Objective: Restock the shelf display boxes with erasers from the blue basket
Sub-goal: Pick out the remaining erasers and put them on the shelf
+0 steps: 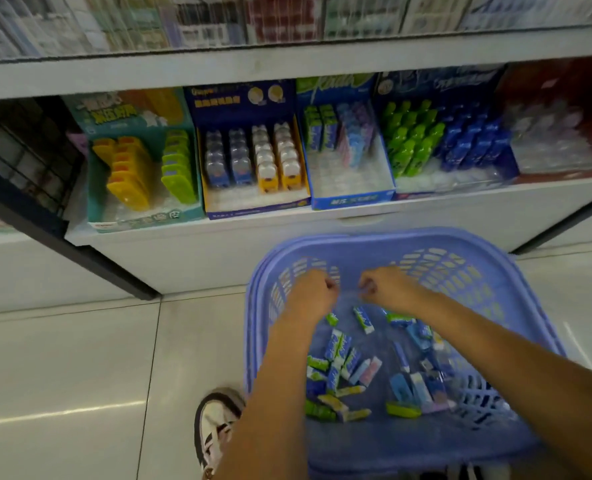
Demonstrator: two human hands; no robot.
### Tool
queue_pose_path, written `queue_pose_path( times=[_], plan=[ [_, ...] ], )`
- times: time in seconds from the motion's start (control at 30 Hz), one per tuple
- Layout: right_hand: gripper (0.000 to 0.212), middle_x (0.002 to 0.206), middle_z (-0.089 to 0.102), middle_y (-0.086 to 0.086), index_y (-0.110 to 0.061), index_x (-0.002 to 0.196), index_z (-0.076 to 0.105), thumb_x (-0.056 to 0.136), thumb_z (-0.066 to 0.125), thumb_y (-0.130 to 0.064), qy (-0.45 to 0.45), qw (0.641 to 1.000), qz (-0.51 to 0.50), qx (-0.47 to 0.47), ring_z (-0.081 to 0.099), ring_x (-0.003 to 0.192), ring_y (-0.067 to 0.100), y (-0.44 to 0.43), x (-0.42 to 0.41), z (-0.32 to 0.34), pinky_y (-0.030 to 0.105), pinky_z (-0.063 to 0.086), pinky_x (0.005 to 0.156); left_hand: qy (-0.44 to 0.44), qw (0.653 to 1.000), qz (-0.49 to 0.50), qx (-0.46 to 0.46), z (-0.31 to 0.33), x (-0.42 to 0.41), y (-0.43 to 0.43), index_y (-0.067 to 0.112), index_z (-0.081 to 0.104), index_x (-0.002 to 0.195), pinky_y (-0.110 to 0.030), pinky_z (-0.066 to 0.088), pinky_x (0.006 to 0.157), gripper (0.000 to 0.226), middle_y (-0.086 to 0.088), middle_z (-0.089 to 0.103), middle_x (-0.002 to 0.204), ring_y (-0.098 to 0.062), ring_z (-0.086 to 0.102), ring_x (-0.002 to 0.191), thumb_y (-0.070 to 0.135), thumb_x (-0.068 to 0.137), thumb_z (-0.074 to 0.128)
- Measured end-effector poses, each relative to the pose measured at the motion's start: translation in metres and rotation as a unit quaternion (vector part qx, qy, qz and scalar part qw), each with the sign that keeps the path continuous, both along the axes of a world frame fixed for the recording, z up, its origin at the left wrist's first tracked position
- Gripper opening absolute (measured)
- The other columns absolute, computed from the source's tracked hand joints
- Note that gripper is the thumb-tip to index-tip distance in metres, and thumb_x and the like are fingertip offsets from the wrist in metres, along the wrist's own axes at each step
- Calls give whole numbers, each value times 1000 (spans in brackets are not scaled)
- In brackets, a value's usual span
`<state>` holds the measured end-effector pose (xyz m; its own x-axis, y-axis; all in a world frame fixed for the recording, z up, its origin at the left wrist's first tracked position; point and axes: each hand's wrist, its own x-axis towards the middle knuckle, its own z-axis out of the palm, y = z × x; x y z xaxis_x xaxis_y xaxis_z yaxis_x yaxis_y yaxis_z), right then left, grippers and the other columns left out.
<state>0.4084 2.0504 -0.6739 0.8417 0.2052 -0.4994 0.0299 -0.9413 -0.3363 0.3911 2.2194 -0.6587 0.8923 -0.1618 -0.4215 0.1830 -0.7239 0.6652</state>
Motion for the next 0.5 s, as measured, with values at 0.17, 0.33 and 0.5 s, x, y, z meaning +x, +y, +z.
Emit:
queue_pose_path(
  times=[0.17, 0.33, 0.5],
  plan=[
    [38, 127, 59, 13, -8, 126, 53, 90, 59, -21, 66, 996, -23, -58, 56, 115, 26, -21, -10, -78, 31, 43, 91, 172, 969, -92, 151, -92, -33, -23, -2, 58, 117, -38, 44, 89, 34, -21, 61, 118, -32, 57, 109, 22, 98, 44],
    [45, 132, 49, 21, 0, 134, 37, 95, 50, -18, 78, 992, -50, -82, 53, 119, 32, -14, -11, -120, 39, 45, 91, 175, 971, -29, 163, -130, -39, -33, 1, 57, 122, -31, 39, 92, 33, -16, 60, 124, -27, 56, 113, 18, 100, 41],
    [54, 130, 50, 24, 1, 139, 27, 95, 51, -20, 96, 990, -91, -47, 55, 115, 37, -13, -12, -142, 45, 45, 89, 168, 968, 1, 189, -150, -49, -51, 0, 53, 128, -4, 41, 55, 35, -15, 59, 123, -11, 57, 77, 15, 101, 37]
  ],
)
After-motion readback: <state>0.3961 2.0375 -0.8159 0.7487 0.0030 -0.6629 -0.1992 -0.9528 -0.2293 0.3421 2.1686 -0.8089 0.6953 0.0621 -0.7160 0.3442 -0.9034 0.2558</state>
